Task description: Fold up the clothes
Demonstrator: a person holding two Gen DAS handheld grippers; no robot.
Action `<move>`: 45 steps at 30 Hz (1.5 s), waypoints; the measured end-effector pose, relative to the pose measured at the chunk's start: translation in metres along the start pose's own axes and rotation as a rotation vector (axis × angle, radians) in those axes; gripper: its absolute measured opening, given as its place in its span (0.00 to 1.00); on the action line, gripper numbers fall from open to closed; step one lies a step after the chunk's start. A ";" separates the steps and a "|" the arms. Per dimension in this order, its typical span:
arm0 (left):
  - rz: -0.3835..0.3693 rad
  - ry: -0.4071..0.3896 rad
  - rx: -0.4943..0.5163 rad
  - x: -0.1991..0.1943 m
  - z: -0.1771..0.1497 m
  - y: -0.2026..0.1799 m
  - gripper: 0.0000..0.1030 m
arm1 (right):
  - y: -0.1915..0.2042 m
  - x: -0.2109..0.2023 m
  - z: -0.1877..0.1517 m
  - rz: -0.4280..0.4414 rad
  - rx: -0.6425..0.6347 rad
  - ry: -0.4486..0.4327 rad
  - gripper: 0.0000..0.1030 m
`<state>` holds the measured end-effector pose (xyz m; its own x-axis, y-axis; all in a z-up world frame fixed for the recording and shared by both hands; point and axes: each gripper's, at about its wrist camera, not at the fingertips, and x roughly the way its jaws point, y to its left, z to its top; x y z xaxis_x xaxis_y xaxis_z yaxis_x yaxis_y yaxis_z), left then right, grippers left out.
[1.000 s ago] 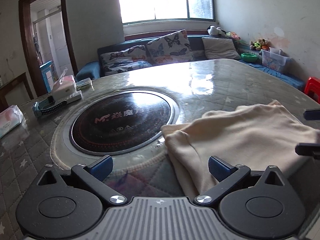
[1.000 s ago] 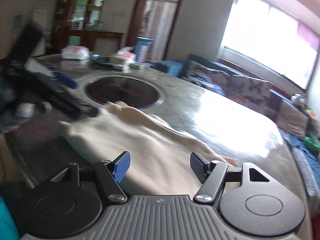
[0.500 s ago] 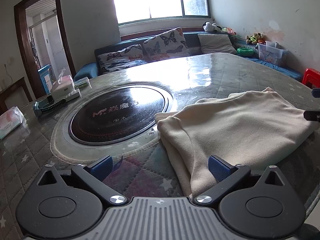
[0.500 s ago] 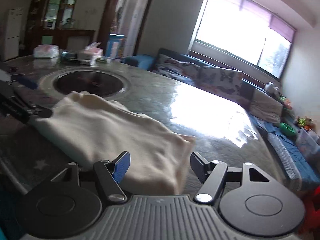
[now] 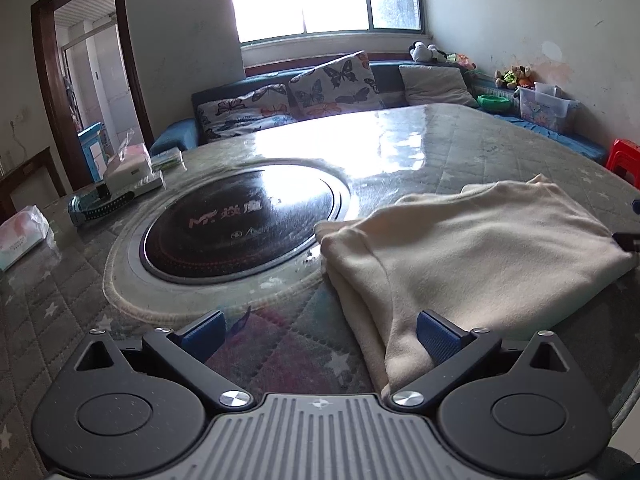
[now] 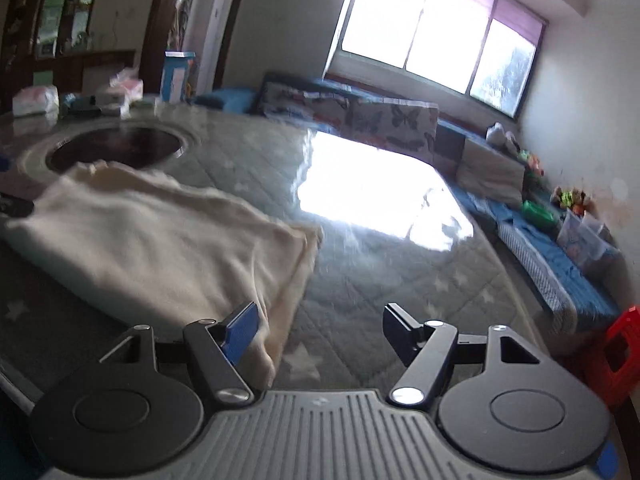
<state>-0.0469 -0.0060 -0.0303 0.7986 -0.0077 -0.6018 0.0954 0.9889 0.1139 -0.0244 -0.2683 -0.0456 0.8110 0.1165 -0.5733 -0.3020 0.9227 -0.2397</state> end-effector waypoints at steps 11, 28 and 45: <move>0.002 0.005 -0.032 -0.002 -0.001 0.008 1.00 | 0.019 -0.006 0.038 0.135 -0.049 -0.073 0.68; -0.041 0.050 -0.361 0.005 0.018 0.074 0.98 | 0.162 -0.016 0.078 0.571 -0.520 -0.138 0.65; -0.301 0.163 -0.710 0.026 0.019 0.081 0.80 | 0.178 -0.005 0.083 0.623 -0.433 -0.089 0.13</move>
<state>-0.0067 0.0713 -0.0217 0.6962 -0.3224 -0.6414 -0.1528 0.8065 -0.5712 -0.0402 -0.0746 -0.0205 0.4587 0.6144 -0.6420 -0.8713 0.4528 -0.1892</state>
